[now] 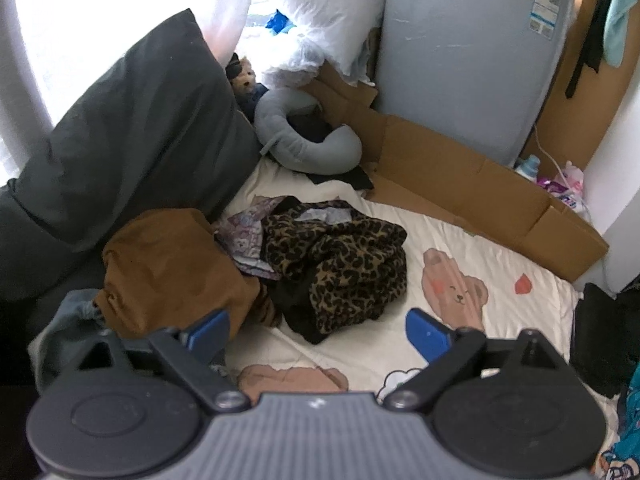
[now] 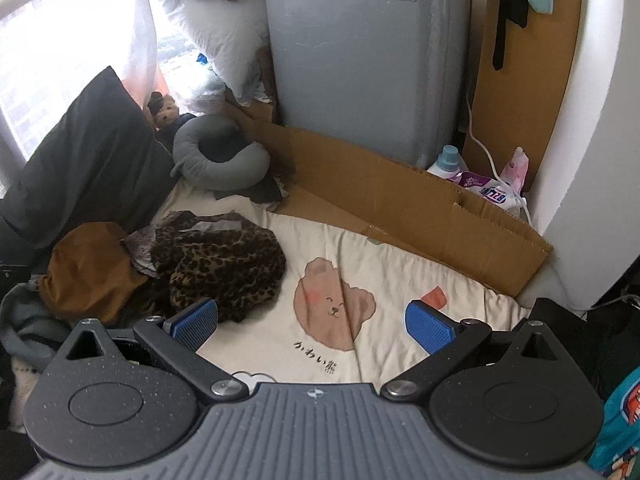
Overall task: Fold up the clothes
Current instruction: 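Move both tools toward the pile of clothes on the bed, then lower the left tool onto the leopard-print garment and close it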
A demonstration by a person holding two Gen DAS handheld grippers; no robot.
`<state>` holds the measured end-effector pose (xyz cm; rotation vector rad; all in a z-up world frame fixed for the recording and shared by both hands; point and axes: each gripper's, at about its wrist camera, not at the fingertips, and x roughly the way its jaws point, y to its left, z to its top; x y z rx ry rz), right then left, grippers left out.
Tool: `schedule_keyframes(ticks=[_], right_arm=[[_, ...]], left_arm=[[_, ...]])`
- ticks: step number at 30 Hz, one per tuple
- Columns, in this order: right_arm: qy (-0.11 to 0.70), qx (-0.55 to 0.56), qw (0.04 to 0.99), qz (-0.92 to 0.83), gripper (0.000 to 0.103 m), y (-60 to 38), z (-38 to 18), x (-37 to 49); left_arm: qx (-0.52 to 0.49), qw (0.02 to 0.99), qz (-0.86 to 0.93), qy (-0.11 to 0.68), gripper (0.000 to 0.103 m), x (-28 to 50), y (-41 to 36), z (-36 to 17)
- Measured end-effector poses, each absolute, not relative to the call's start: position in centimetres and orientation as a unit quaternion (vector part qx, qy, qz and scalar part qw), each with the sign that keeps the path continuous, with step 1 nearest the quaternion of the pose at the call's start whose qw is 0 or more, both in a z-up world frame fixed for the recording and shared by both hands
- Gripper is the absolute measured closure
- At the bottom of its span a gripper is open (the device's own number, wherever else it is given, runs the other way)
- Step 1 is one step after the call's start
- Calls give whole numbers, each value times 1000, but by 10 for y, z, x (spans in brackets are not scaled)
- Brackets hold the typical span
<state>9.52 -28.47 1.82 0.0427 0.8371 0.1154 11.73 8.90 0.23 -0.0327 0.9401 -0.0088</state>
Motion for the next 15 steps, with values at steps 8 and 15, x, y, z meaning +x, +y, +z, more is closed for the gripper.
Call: schedule_keyframes(ticks=[8,15], right_arm=[[413,28,909,54,0,-295,-17,123],[424,54,903,47,0,-304,-46,140]], left_arm=[[-29,891,-11,452,15,142,86,-29],[-43,897,-19,439,18,161,83,-58]])
